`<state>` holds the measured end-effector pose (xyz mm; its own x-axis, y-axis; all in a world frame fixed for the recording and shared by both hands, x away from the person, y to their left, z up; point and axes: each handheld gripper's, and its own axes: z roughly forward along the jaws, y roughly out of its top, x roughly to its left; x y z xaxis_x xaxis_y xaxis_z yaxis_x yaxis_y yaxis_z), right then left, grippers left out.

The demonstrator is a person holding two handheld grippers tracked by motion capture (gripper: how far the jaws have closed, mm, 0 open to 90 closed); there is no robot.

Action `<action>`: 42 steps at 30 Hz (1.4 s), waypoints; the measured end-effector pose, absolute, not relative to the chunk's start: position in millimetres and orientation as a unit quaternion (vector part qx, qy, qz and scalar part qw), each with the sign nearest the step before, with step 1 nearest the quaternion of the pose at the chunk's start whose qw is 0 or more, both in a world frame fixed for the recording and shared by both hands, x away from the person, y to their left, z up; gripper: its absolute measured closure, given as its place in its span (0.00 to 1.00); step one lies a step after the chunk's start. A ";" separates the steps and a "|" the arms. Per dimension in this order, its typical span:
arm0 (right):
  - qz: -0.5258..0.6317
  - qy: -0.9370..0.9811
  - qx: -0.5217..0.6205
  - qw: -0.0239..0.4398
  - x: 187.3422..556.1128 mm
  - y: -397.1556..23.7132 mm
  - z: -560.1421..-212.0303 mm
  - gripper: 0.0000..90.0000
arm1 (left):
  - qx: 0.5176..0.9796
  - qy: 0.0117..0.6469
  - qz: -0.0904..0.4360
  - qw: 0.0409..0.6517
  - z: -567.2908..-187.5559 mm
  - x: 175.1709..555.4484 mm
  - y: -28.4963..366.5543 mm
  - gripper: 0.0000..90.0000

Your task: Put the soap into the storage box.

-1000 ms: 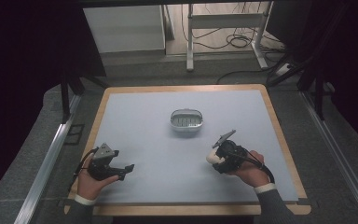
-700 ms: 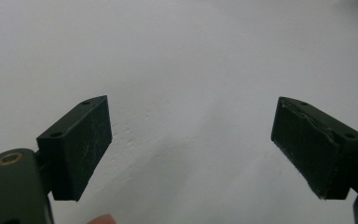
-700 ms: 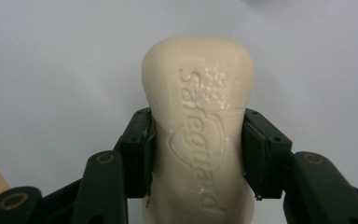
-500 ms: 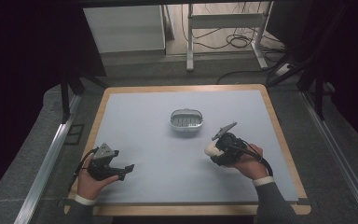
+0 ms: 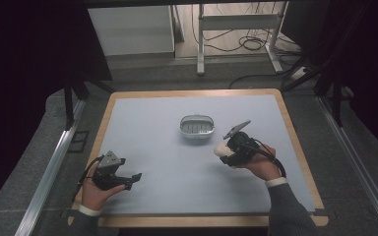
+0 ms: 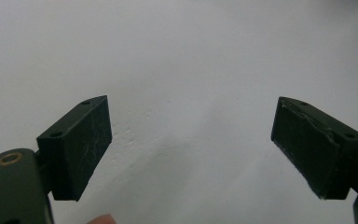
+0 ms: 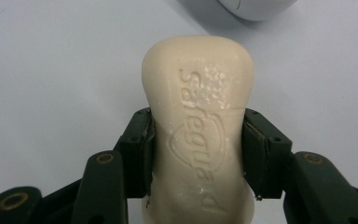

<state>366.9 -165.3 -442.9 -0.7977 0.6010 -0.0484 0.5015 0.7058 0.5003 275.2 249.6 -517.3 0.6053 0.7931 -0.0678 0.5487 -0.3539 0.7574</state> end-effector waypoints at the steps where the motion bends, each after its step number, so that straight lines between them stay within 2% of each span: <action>1: 0.238 0.917 0.302 0.104 367.9 -165.0 -442.7 0.55 | 0.808 0.415 0.158 0.388 -517.3 275.2 249.6 0.14; 42: 0.244 0.918 0.290 0.116 405.4 -147.6 -433.9 0.55 | 0.808 0.415 0.157 0.387 -517.5 275.4 249.3 0.14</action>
<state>405.4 -147.6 -433.9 -0.8047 0.5894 -0.0713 0.4760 0.7122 0.5159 275.4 249.3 -517.5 0.6067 0.7921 -0.0672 0.5491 -0.3565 0.7559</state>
